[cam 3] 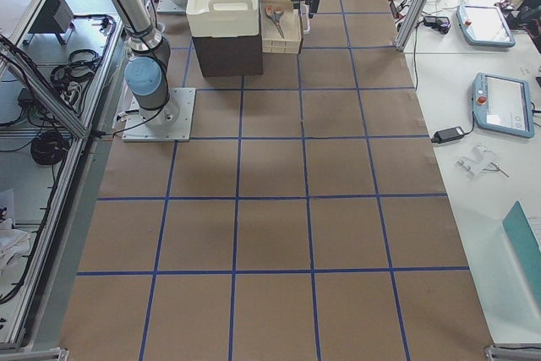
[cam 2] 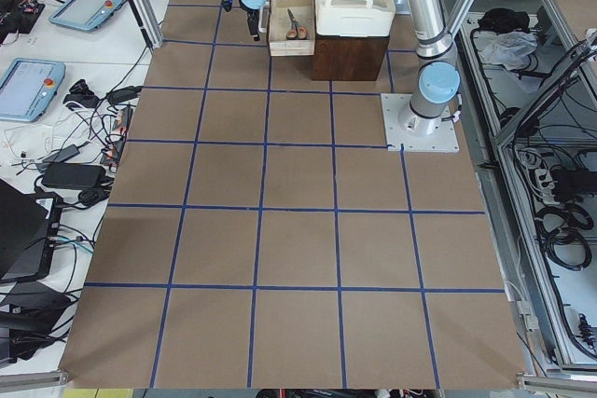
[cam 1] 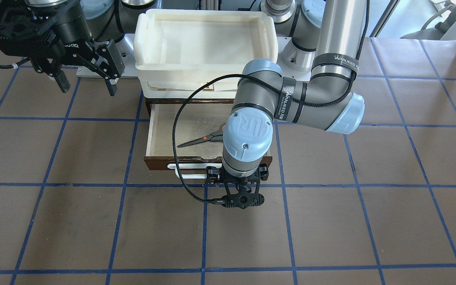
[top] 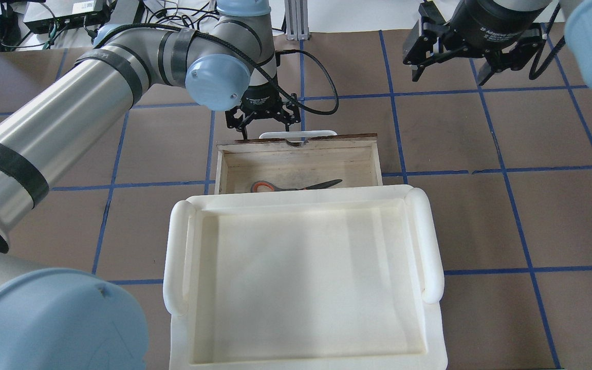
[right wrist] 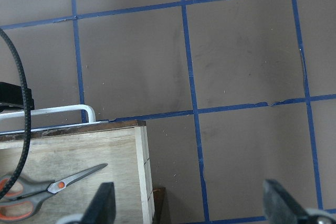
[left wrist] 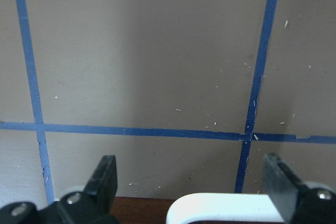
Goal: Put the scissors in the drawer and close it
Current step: 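Move the left gripper across to above the drawer's white handle, then lower the left gripper to the drawer front and push it inward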
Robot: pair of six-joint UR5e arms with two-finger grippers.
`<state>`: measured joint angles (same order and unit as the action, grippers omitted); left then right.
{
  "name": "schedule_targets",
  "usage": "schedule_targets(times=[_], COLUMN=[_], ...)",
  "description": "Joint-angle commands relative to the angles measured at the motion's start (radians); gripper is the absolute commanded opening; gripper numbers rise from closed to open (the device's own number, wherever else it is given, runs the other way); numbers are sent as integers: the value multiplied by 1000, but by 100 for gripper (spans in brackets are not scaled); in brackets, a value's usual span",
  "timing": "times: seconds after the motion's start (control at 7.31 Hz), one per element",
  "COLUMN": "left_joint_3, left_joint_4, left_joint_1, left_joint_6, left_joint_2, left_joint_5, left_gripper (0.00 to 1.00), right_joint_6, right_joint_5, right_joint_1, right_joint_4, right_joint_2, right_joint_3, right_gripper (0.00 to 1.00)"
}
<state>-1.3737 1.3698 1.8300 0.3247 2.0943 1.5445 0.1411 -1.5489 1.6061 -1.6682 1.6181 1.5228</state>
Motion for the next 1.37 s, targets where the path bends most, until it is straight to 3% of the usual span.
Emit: schedule_targets(times=[0.0,0.82,1.23], left_joint_3=[-1,-7,-7], left_joint_4=[28,115,65], left_joint_1=[0,2,-8], left_joint_6=[19,22,48], left_joint_2=[-2,-28,-8], left_joint_5=[-7,-11,-15], left_gripper=[100,100,100], right_joint_6=[0,0,0], right_joint_5=[-2,-3,0], right_joint_1=[0,0,0], right_joint_4=[1,1,1], right_joint_2=[0,2,3], right_joint_3=[0,2,8], right_gripper=[100,100,100])
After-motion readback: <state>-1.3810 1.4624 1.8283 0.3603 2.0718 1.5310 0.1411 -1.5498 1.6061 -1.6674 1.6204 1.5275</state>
